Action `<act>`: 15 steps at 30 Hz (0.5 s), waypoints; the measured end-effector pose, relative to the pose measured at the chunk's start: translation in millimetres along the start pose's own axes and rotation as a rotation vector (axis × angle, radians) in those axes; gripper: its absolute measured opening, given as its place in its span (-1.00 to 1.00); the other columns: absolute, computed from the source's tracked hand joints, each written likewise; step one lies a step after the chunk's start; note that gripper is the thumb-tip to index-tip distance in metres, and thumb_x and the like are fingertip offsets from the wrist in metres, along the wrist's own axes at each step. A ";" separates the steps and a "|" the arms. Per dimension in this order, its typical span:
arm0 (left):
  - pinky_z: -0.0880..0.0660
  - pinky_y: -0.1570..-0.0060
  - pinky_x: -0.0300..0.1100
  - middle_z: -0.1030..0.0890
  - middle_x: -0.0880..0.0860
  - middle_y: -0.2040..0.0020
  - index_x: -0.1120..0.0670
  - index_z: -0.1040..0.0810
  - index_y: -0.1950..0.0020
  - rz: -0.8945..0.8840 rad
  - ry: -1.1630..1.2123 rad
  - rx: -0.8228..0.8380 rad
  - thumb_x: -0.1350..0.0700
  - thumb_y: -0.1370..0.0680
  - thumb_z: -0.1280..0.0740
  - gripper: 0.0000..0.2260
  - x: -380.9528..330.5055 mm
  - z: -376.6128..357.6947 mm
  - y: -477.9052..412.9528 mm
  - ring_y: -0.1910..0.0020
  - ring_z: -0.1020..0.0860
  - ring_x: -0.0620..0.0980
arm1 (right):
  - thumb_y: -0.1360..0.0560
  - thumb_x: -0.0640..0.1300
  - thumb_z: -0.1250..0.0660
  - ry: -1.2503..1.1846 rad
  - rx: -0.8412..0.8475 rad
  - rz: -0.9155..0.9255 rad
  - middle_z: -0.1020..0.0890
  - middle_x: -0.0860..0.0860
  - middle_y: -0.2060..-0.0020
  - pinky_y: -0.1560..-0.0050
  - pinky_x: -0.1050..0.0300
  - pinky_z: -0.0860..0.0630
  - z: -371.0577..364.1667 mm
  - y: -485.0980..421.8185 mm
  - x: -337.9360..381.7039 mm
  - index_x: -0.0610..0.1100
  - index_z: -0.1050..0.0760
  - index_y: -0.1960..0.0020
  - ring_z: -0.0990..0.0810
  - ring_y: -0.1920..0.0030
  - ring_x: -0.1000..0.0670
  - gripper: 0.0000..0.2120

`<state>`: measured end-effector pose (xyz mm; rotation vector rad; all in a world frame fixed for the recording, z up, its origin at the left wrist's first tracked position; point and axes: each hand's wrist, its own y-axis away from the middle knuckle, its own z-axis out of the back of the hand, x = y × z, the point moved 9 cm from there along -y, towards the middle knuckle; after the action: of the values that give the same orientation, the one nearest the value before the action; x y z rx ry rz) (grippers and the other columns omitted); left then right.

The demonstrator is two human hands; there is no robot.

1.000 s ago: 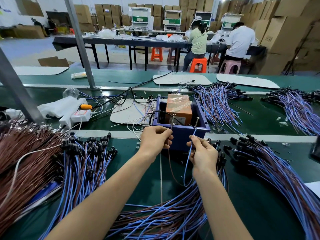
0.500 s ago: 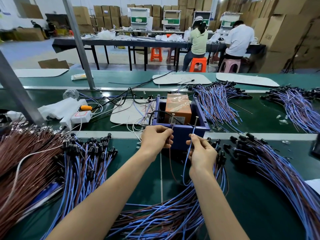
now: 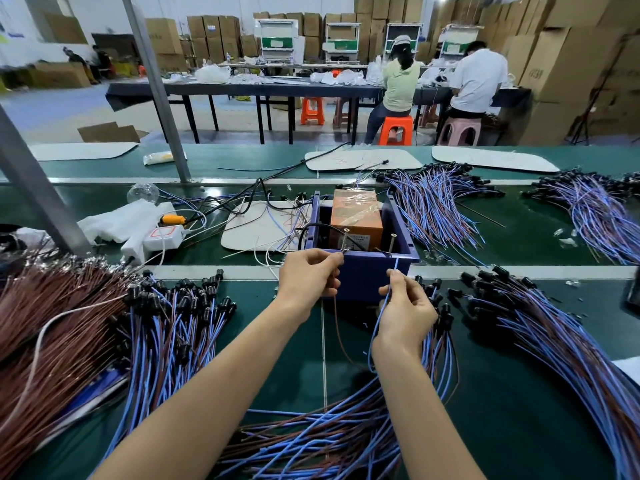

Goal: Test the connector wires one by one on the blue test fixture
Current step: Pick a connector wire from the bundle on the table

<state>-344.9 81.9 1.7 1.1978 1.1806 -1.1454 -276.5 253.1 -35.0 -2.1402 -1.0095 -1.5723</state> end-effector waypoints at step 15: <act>-0.45 0.51 -0.31 -0.54 0.04 0.39 0.16 -0.61 0.19 0.007 -0.019 -0.010 0.16 -0.54 -0.37 -0.88 2.6 0.2 -2.0 0.52 -0.51 -0.14 | -0.53 -0.15 -0.36 0.083 0.050 -0.026 -0.53 0.04 0.45 0.42 0.50 -0.35 -12.4 -3.0 -7.8 -0.12 -0.60 0.18 -0.45 0.43 0.20 -0.87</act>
<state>-346.7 81.6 -1.0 1.1801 1.1659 -1.1417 -288.6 244.9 -38.3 -2.0191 -1.0428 -1.6160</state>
